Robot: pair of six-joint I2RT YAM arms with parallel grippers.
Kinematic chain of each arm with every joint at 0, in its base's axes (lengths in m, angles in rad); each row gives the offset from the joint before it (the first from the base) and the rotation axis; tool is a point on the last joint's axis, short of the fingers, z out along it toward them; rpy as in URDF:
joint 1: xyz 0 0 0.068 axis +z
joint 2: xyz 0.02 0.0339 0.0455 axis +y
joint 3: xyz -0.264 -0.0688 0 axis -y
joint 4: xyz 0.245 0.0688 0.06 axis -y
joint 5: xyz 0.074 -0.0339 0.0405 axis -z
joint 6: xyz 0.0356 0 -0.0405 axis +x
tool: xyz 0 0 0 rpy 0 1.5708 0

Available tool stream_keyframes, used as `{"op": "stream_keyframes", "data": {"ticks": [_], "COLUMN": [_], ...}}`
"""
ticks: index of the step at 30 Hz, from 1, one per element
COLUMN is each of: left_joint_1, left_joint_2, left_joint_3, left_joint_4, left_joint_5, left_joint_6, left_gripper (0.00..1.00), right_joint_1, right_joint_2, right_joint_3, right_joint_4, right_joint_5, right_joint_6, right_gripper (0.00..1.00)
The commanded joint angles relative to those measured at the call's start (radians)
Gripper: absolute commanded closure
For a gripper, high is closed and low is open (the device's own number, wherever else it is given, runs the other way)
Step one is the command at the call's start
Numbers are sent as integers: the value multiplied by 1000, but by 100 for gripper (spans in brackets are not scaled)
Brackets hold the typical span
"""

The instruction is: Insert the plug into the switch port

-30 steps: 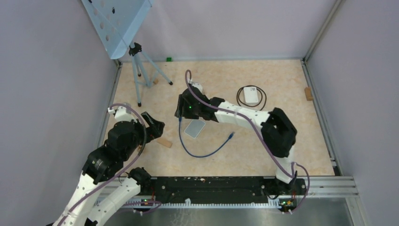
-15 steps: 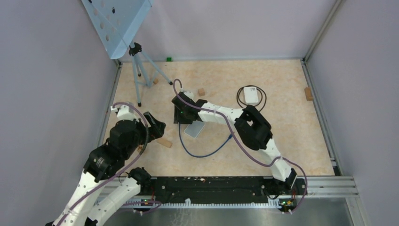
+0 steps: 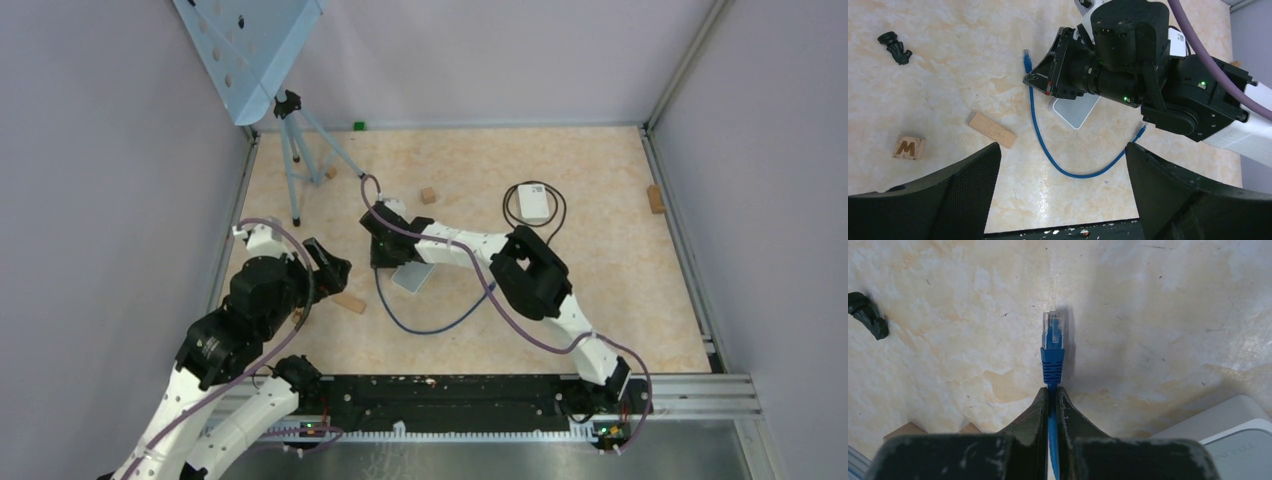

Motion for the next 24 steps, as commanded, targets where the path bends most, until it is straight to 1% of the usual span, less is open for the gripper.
{"op": "stream_keyframes", "data": {"ticks": [1, 4, 6, 7, 9, 10, 14, 17, 20, 24], "left_joint_1": [-3, -2, -3, -3, -3, -3, -3, -3, -3, -3], "left_joint_2": [-20, -20, -12, -8, -3, -2, -8, -47, -72, -49], "left_joint_3": [3, 31, 87, 121, 190, 220, 322, 317, 292, 276], "left_joint_4": [18, 14, 5, -1, 6, 29, 192, 365, 462, 462], "left_joint_5": [-13, -17, -30, -44, -61, -47, 151, 325, 435, 529], "left_joint_6": [19, 43, 71, 82, 117, 151, 307, 394, 444, 485], "left_gripper": [1, 1, 1, 1, 1, 1, 1, 1, 1, 1], "right_joint_1": [11, 10, 13, 16, 23, 26, 51, 65, 67, 67], "right_joint_2": [-105, -246, -342, -391, -505, -567, -853, -1055, -1190, -1327], "right_joint_3": [-98, -188, -247, -293, -394, -454, -755, -906, -971, -1036], "right_joint_4": [70, 181, 223, 251, 312, 345, 563, 668, 654, 623], "right_joint_5": [50, 23, -39, -90, -141, -148, -99, -99, -106, -110], "right_joint_6": [-41, -133, -186, -215, -262, -280, -365, -480, -605, -727], "right_gripper": [100, 100, 100, 100, 100, 100, 100, 100, 100, 100]}}
